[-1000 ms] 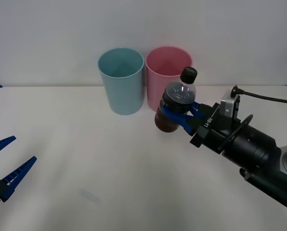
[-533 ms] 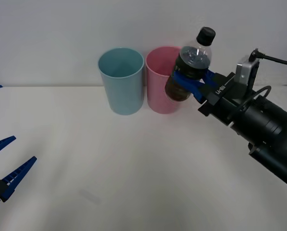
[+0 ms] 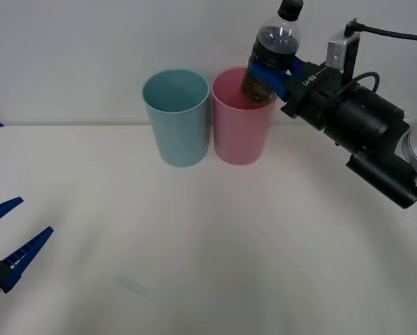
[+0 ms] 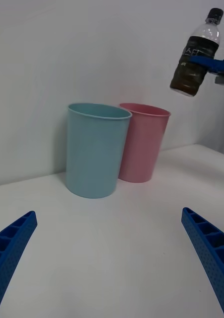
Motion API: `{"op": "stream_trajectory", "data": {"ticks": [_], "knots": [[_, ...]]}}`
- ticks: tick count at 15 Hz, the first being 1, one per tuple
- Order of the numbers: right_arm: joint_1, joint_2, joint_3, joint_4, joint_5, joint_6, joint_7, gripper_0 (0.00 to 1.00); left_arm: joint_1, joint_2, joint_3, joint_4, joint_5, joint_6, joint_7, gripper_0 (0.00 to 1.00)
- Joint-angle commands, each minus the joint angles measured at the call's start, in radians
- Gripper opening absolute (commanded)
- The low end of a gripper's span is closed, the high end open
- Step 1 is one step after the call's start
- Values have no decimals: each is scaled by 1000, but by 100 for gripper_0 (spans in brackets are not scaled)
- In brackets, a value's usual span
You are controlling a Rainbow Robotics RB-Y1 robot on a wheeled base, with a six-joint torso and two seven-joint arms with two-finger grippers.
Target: Grasp the object on the table and drop it into the matching bin: aluminum can to the light blue bin, PET bottle to the pink bin.
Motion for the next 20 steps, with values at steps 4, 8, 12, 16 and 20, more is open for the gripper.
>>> {"op": "stream_trajectory", "data": {"ticks": [4, 8, 12, 16, 20], "knots": [[-189, 31, 46, 240, 32, -2, 4, 0, 0, 0, 0, 0, 0, 0, 0, 100], [-287, 63, 58, 387, 66, -2, 17, 0, 0, 0, 0, 0, 0, 0, 0, 100], [-330, 86, 66, 467, 77, -2, 29, 2, 0, 0, 0, 0, 0, 0, 0, 100], [-330, 87, 66, 468, 81, -2, 37, 46, 0, 0, 0, 0, 0, 0, 0, 100], [-328, 87, 64, 468, 74, -4, 49, 100, 0, 0, 0, 0, 0, 0, 0, 100]]}}
